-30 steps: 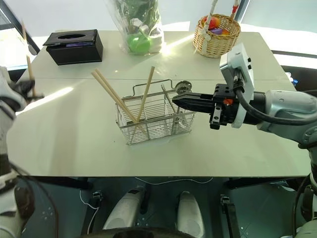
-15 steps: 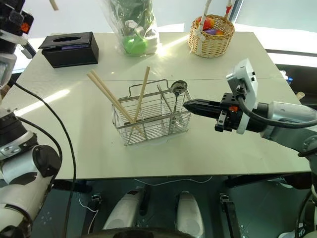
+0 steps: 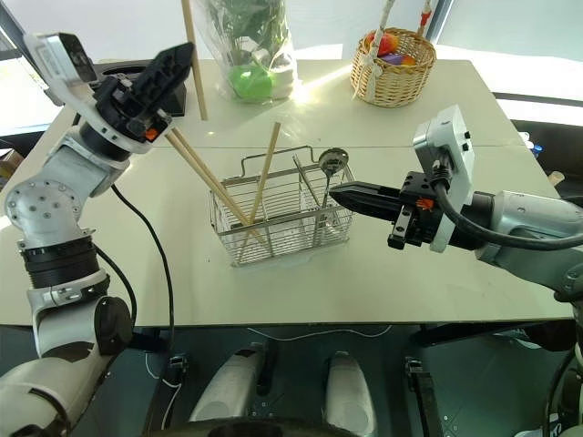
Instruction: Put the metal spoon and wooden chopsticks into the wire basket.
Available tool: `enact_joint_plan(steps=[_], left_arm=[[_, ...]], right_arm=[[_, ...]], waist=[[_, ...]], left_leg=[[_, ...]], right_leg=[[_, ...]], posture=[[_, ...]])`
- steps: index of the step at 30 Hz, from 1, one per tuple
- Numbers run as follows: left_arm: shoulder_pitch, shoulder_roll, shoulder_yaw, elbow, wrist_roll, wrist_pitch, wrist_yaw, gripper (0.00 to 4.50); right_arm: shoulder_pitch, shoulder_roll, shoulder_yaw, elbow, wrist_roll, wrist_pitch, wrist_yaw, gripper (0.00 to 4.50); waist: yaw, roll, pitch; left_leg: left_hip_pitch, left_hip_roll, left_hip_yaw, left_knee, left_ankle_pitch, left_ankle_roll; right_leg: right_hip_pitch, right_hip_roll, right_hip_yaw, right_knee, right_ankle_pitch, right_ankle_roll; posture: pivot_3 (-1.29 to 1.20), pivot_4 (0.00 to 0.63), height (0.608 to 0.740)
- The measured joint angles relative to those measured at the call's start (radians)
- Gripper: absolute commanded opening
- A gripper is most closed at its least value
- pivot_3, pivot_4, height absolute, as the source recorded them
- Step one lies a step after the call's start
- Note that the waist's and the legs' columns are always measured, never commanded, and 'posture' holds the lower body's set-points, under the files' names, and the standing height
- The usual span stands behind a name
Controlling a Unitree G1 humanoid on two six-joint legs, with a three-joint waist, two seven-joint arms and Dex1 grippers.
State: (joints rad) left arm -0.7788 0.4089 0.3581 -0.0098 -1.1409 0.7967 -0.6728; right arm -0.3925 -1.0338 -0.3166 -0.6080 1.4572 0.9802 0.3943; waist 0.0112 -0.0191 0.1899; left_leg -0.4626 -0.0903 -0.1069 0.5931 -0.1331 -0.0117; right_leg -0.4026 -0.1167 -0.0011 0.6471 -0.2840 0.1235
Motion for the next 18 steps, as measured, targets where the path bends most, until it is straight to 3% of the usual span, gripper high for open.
enact_joint_plan(steps=[6, 18], left_arm=[[0.094, -0.004, -0.078, -0.048, 0.029, 0.006, -0.045, 0.05], [0.136, 0.098, -0.107, -0.152, 0.034, 0.031, -0.107, 0.05]], right_arm=[[0.0, 0.003, 0.009, 0.0, -0.001, -0.007, -0.004, 0.0], [-0.002, 0.012, 0.029, 0.003, -0.015, -0.027, -0.004, 0.0]], waist=[[0.0, 0.0, 0.0], [0.0, 0.0, 0.0]], left_leg=[[0.0, 0.0, 0.0, 0.0, 0.0, 0.0], [0.0, 0.0, 0.0, -0.001, 0.0, 0.0]], right_leg=[[0.0, 0.0, 0.0, 0.0, 0.0, 0.0], [-0.001, -0.001, 0.0, -0.002, 0.0, 0.0]], posture=[[0.0, 0.15, 0.74], [0.0, 0.15, 0.74]])
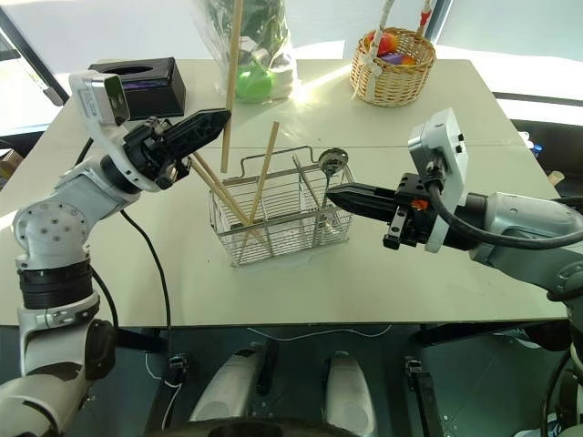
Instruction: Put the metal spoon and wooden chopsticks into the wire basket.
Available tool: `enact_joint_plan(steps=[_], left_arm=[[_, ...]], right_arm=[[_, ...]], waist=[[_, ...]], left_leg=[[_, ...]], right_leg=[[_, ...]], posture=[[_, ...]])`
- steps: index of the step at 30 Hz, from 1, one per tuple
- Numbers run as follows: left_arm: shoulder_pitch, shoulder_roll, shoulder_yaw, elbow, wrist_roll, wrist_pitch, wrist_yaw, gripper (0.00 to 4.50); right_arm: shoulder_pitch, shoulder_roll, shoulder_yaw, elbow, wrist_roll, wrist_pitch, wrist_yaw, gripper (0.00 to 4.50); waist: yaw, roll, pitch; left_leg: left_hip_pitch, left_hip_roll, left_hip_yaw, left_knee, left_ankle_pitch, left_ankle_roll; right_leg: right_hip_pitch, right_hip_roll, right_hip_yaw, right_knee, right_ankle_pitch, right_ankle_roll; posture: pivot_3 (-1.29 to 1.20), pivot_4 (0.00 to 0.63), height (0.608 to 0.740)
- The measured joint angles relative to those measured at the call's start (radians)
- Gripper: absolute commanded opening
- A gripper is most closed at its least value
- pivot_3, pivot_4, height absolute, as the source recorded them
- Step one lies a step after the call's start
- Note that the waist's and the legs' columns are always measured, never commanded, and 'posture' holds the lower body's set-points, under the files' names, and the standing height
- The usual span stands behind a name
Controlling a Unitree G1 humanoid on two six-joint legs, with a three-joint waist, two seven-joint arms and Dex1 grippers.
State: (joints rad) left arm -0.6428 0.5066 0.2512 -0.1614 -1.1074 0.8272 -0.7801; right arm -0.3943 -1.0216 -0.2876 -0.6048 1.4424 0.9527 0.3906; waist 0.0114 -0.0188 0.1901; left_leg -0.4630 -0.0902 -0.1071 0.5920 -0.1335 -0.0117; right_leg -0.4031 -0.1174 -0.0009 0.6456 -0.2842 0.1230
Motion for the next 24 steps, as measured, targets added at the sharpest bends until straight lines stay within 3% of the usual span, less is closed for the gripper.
enact_joint_plan(steps=[14, 24], left_arm=[[0.041, 0.019, -0.002, -0.057, 0.009, -0.019, -0.01, 0.05], [0.047, -0.043, -0.034, -0.062, 0.078, -0.097, 0.01, 0.05]], right_arm=[[-0.011, 0.02, 0.009, 0.013, -0.033, -0.004, 0.015, 0.0], [-0.015, 0.021, 0.009, 0.018, -0.045, -0.004, 0.016, 0.0]], waist=[[0.0, 0.0, 0.0], [0.002, 0.0, 0.0]], left_leg=[[0.0, 0.0, 0.0, 0.0, 0.0, 0.0], [0.0, 0.0, -0.001, -0.001, -0.001, 0.0]], right_leg=[[0.0, -0.001, 0.0, -0.001, 0.0, 0.0], [0.003, -0.001, 0.0, -0.005, 0.0, 0.0]], posture=[[0.0, 0.15, 0.74], [0.0, 0.15, 0.74]])
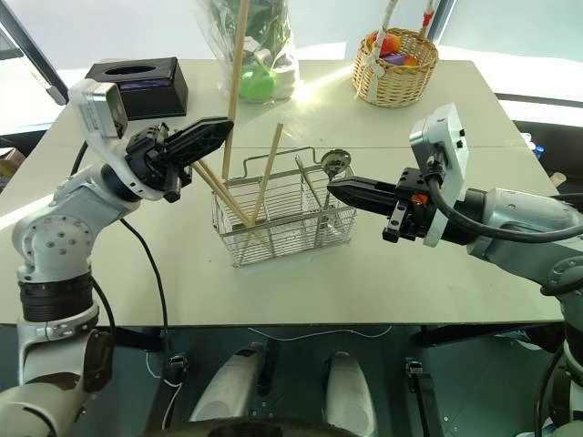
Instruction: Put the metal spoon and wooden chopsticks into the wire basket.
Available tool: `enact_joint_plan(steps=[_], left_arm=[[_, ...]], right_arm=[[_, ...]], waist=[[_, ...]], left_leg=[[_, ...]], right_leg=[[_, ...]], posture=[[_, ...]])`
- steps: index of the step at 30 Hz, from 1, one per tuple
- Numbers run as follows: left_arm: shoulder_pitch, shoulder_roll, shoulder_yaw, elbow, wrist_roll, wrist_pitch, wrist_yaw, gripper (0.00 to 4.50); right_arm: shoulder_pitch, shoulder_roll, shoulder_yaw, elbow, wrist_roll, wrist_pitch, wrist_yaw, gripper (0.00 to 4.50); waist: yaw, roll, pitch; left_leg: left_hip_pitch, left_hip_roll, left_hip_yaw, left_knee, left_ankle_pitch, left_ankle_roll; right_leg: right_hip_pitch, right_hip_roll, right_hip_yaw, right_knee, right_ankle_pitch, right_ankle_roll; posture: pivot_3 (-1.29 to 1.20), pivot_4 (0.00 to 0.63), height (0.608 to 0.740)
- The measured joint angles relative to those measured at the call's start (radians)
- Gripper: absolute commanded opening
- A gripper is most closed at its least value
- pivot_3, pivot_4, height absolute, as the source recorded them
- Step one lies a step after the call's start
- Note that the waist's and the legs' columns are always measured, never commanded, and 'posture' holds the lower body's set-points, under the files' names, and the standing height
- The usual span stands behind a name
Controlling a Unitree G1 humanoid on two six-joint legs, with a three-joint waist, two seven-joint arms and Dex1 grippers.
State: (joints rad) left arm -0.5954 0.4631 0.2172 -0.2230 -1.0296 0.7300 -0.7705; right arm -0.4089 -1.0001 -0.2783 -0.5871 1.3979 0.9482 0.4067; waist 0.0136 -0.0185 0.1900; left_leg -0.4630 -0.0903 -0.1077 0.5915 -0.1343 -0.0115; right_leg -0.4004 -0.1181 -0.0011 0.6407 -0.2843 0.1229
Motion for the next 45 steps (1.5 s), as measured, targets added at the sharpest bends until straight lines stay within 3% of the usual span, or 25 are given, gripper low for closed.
enact_joint_plan(steps=[6, 20, 33, 43, 44, 45], left_arm=[[-0.002, -0.025, 0.007, -0.038, -0.085, 0.044, 0.033, 0.05], [0.038, 0.047, 0.044, -0.131, -0.226, 0.124, 0.107, 0.05], [0.082, 0.099, 0.011, -0.167, -0.114, 0.047, 0.078, 0.05], [0.078, 0.075, -0.037, -0.171, 0.015, -0.024, 0.077, 0.05], [0.077, 0.072, -0.037, -0.17, 0.015, -0.024, 0.077, 0.84], [0.074, 0.065, -0.037, -0.167, 0.015, -0.024, 0.078, 1.11]], right_arm=[[-0.002, 0.011, 0.004, 0.0, -0.008, 0.0, 0.0, 0.0], [-0.006, 0.044, 0.024, 0.001, -0.023, 0.0, 0.0, 0.0], [-0.027, 0.051, 0.027, 0.003, -0.019, 0.0, 0.005, 0.0], [-0.027, 0.058, 0.028, 0.004, -0.022, 0.0, 0.009, 0.0], [-0.027, 0.058, 0.028, 0.004, -0.022, 0.0, 0.009, 0.0], [-0.027, 0.058, 0.028, 0.004, -0.022, 0.0, 0.009, 0.0]], waist=[[0.0, 0.0, 0.0], [-0.001, 0.0, 0.0], [-0.001, 0.003, -0.001], [0.0, 0.005, -0.002], [0.0, 0.005, -0.002], [0.0, 0.005, -0.002]], left_leg=[[0.0, -0.001, 0.0, 0.0, -0.001, 0.003], [0.001, -0.001, 0.0, 0.0, -0.002, 0.003], [0.001, 0.0, 0.0, -0.002, -0.002, 0.002], [0.001, 0.0, 0.0, -0.002, -0.003, 0.001], [0.001, 0.0, 0.0, -0.002, -0.003, 0.001], [0.001, 0.0, 0.0, -0.002, -0.003, 0.001]], right_leg=[[0.004, 0.0, -0.001, -0.007, 0.0, 0.0], [0.004, 0.0, -0.001, -0.007, 0.0, 0.0], [0.004, 0.0, 0.0, -0.007, 0.0, 0.0], [0.005, 0.0, -0.001, -0.009, 0.0, 0.0], [0.005, 0.0, -0.001, -0.009, 0.0, 0.0], [0.005, 0.0, -0.001, -0.009, 0.0, 0.0]], posture=[[0.0, 0.15, 0.74], [0.0, 0.15, 0.74], [0.0, 0.15, 0.74], [0.0, 0.15, 0.74], [0.0, 0.15, 0.74], [0.0, 0.15, 0.74]])
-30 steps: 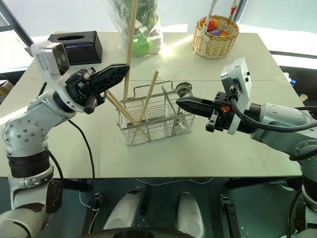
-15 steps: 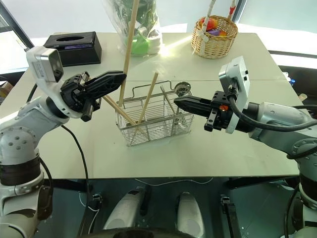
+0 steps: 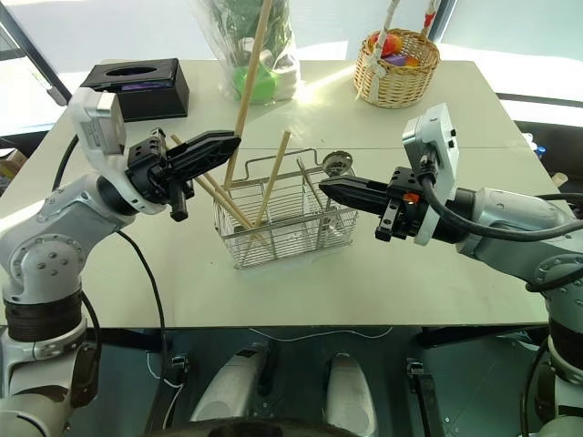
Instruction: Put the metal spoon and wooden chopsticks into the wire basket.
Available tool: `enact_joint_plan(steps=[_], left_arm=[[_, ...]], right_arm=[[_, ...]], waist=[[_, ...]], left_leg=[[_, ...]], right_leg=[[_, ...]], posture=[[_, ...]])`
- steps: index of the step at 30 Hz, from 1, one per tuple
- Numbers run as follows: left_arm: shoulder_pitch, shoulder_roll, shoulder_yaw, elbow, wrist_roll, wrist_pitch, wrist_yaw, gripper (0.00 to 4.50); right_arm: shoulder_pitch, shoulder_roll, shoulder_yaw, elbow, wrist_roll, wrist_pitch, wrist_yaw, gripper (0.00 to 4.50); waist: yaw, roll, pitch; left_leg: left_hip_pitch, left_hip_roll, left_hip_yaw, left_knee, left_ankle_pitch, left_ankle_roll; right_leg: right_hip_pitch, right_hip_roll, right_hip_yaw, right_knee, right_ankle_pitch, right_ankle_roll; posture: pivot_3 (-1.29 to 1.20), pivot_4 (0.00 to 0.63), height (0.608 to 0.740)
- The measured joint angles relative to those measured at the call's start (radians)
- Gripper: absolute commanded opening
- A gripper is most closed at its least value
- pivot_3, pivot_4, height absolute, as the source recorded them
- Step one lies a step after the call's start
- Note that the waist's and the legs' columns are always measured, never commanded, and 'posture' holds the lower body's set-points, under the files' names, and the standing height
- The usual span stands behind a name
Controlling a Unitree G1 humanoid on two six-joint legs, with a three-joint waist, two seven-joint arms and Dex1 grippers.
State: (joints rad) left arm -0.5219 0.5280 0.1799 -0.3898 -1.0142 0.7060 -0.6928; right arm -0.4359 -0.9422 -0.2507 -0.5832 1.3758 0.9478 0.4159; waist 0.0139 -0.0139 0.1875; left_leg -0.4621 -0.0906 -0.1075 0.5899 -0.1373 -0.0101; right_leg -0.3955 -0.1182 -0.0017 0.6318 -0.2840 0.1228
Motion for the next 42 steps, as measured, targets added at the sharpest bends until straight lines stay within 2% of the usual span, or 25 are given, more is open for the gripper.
enact_joint_plan(steps=[3, 7, 14, 18, 22, 24, 26, 31, 32, 37, 42], left_arm=[[-0.004, -0.009, -0.002, 0.011, 0.0, 0.004, 0.003, 2.63], [0.009, -0.02, -0.045, 0.034, 0.01, 0.025, 0.005, 4.45], [-0.006, -0.029, -0.038, 0.045, 0.007, 0.027, 0.024, 4.45], [-0.085, -0.028, 0.025, 0.096, -0.029, 0.026, 0.06, 4.45], [-0.203, 0.03, 0.128, 0.148, -0.065, 0.022, 0.095, 4.45], [-0.224, 0.059, 0.16, 0.163, -0.072, 0.022, 0.104, 3.9], [-0.227, 0.097, 0.181, 0.184, -0.066, 0.022, 0.106, 3.12], [-0.187, 0.153, 0.236, 0.221, -0.005, -0.002, 0.135, 0.31], [-0.168, 0.158, 0.25, 0.235, 0.01, -0.006, 0.157, 0.06], [-0.038, 0.161, 0.303, 0.257, 0.105, -0.033, 0.254, 0.06], [0.116, 0.129, 0.306, 0.236, 0.238, -0.085, 0.341, 0.06]], right_arm=[[0.0, 0.001, 0.0, 0.0, 0.0, 0.0, -0.001, 0.0], [0.0, 0.001, 0.0, 0.0, 0.0, -0.001, -0.005, 0.0], [0.0, 0.001, 0.0, 0.0, 0.0, -0.001, -0.009, 0.0], [0.001, 0.001, 0.0, 0.0, 0.0, -0.001, -0.007, 0.0], [0.001, 0.001, 0.0, 0.001, 0.0, -0.001, -0.001, 0.0], [0.001, 0.001, 0.0, 0.001, -0.001, -0.001, 0.003, 0.0], [0.001, 0.001, 0.0, 0.004, -0.008, -0.001, 0.009, 0.0], [0.002, 0.002, 0.0, 0.022, -0.048, -0.004, 0.018, 0.0], [0.004, 0.006, 0.0, 0.024, -0.063, -0.007, 0.018, 0.0], [0.003, 0.058, 0.002, 0.049, -0.23, -0.089, -0.026, 0.0], [0.041, 0.142, 0.03, 0.141, -0.563, -0.273, -0.12, 0.0]], waist=[[0.0, 0.0, 0.0], [-0.001, 0.0, 0.001], [-0.002, 0.0, 0.001], [-0.001, 0.0, 0.001], [-0.003, 0.0, 0.001], [-0.004, 0.0, 0.001], [-0.003, 0.0, 0.001], [-0.003, 0.0, 0.001], [-0.003, 0.0, 0.001], [-0.002, 0.0, 0.001], [0.001, -0.001, 0.001]], left_leg=[[0.0, 0.0, 0.0, 0.0, 0.0, 0.0], [-0.001, 0.0, 0.0, 0.0, 0.0, 0.001], [-0.001, 0.0, 0.0, -0.002, 0.001, 0.002], [-0.001, 0.0, 0.0, -0.001, 0.001, 0.002], [-0.001, 0.0, 0.0, -0.001, 0.001, 0.002], [-0.001, 0.0, 0.0, -0.002, 0.001, 0.002], [-0.001, 0.0, 0.0, -0.002, 0.001, 0.002], [0.0, 0.0, 0.0, -0.002, 0.001, 0.002], [0.0, 0.0, 0.0, -0.002, 0.001, 0.002], [-0.001, 0.0, 0.0, -0.002, 0.001, 0.002], [-0.001, 0.0, 0.0, -0.003, 0.001, 0.0]], right_leg=[[0.0, 0.0, 0.0, -0.001, 0.0, 0.0], [-0.001, 0.0, 0.0, -0.001, 0.0, 0.0], [-0.002, 0.001, 0.0, 0.0, 0.0, 0.0], [-0.002, 0.001, -0.001, 0.0, 0.0, 0.0], [-0.002, 0.001, -0.001, 0.0, 0.001, 0.0], [-0.002, 0.001, -0.001, 0.0, 0.001, 0.001], [-0.002, 0.002, -0.001, 0.0, 0.001, 0.001], [-0.002, 0.001, -0.001, 0.0, 0.001, 0.001], [-0.002, 0.001, -0.001, 0.0, 0.001, 0.001], [-0.003, 0.001, 0.0, 0.0, 0.001, 0.001], [-0.008, 0.001, 0.0, 0.0, 0.001, 0.001]], posture=[[0.0, 0.15, 0.74], [0.0, 0.15, 0.74], [0.0, 0.15, 0.74], [0.0, 0.15, 0.74], [0.0, 0.15, 0.74], [0.0, 0.15, 0.74], [0.0, 0.15, 0.74], [0.0, 0.15, 0.74], [0.0, 0.15, 0.74], [0.0, 0.15, 0.74], [0.0, 0.15, 0.74]])
